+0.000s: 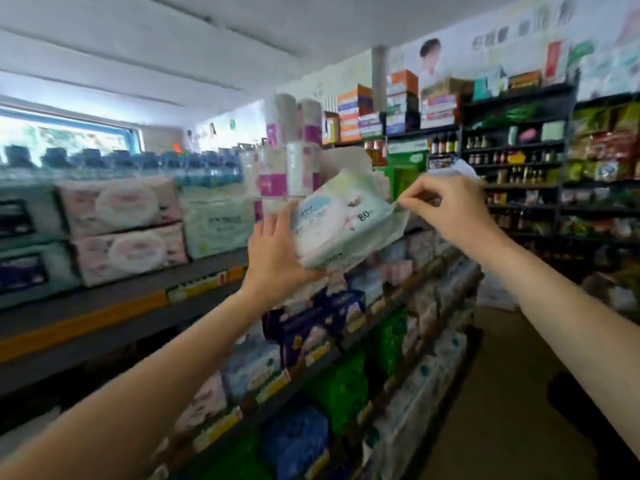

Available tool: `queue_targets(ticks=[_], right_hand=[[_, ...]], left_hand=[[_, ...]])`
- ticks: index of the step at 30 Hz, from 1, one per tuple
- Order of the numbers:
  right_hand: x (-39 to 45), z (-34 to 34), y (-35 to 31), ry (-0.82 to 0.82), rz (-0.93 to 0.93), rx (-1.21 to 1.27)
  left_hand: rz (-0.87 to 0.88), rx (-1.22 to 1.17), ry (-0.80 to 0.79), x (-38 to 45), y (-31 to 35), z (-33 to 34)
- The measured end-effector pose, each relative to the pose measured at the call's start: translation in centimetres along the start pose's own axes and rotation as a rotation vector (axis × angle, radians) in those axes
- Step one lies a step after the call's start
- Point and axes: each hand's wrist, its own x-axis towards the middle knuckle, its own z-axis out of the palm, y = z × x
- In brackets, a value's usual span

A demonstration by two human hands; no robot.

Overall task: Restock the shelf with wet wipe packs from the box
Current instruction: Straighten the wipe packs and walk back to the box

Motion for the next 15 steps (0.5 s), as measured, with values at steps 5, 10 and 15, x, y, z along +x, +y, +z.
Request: queue_targets(ticks=[5, 10, 15], right_hand=[[3.2, 5.8, -5.1, -0.105, -0.030, 0.209], [5.6, 13.4, -10.7, -0.229, -0.306, -0.077], [6.9, 19.3, -14.0, -0.080, -0.475, -0.173]], left_hand=[[0.468, 0.648, 0.298, 3.0, -5.5, -8.6], [0.534, 0.858, 0.303, 2.4, -9.1, -14.0], [0.493, 1.034, 0.283, 1.8, -12.3, -17.4]])
